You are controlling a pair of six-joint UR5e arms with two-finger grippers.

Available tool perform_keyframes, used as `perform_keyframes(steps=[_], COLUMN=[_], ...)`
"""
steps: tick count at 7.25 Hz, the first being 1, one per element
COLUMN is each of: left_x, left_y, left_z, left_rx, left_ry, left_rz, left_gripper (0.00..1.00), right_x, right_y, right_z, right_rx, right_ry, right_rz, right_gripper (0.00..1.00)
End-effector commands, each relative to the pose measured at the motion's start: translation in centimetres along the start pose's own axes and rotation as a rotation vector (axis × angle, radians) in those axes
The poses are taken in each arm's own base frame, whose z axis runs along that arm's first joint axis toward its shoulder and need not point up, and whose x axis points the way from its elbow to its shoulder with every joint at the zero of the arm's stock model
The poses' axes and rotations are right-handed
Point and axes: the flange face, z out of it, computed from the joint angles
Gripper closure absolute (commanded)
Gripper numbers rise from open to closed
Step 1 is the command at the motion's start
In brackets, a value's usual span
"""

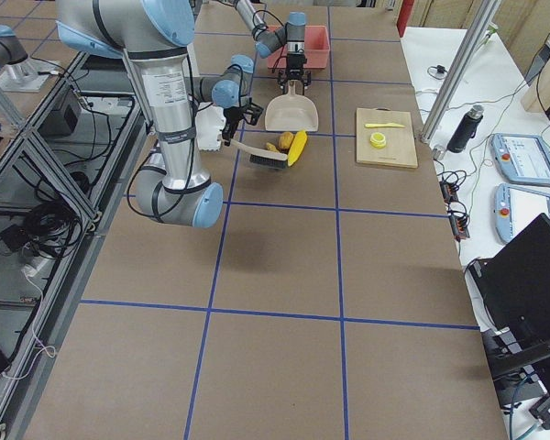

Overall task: Sweep and dump trash into bin
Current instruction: 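Sweep the potato and ginger with the brush into the dustpan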

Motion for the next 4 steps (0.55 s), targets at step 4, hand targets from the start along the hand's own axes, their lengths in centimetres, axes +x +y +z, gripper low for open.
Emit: perform_keyframes(steps=[4], left_x=[0.0], left_y=[0.0], left_z=[0.0], left_rx=[-0.001], left_ry=[0.000], left_rz=[-0.001], left_gripper=[0.07], right_x=[-7.7], right_y=[-1.2], right_z=[-0.4], right_rx=[0.008], right_ry=[-0.069], right_rz=[0.015], right_gripper=[1.00])
